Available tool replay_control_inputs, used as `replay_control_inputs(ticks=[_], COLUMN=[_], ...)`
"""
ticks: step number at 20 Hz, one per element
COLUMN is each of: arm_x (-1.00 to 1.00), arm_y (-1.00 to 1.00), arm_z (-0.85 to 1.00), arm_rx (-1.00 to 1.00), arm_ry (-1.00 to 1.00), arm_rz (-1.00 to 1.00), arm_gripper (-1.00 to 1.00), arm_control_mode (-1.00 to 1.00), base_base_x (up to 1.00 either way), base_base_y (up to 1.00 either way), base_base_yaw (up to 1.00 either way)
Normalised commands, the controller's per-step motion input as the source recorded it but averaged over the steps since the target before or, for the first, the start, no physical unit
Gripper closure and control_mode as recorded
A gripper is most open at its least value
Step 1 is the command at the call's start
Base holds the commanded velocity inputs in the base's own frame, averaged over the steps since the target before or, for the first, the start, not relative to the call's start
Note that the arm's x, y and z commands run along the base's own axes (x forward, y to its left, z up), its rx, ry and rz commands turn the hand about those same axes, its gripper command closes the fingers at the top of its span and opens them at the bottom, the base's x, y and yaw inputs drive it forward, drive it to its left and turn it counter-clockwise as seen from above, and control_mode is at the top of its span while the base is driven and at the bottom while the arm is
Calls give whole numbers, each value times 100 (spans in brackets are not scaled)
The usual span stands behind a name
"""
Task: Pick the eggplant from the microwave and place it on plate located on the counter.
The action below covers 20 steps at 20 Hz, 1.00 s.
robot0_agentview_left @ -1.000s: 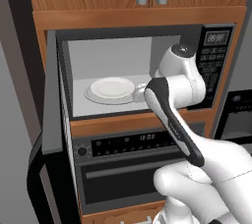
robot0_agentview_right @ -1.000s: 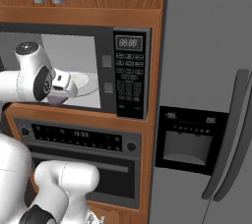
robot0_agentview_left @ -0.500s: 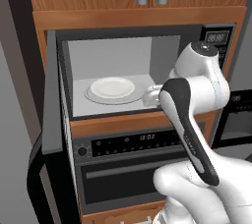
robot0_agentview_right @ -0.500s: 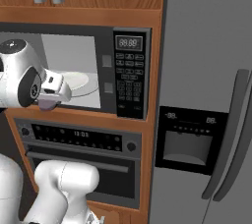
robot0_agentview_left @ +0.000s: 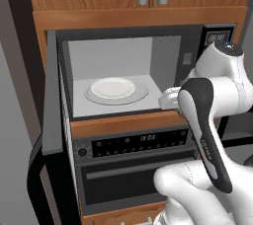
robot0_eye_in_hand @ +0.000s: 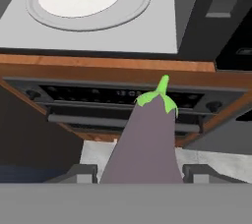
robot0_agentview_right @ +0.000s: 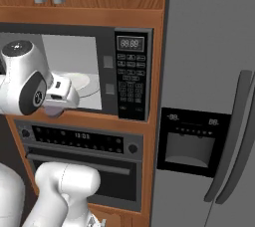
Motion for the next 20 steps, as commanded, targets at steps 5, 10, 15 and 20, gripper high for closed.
replay_control_inputs(ticks=[5, 10, 15, 20], arm_x=[-35, 0, 0, 0], arm_y=[-14, 0, 0, 0], arm_z=[0, 0, 0, 0], arm_rx=[0, 0, 0, 0], arm_ry=[0, 0, 0, 0], arm_rz=[0, 0, 0, 0], arm_gripper=[100, 100, 100, 100], arm_control_mode=[100, 100, 100, 100], base_base_x=[-29, -95, -80, -9], base_base_y=[-13, -35, -22, -38], base_base_yaw=[0, -1, -24, -79])
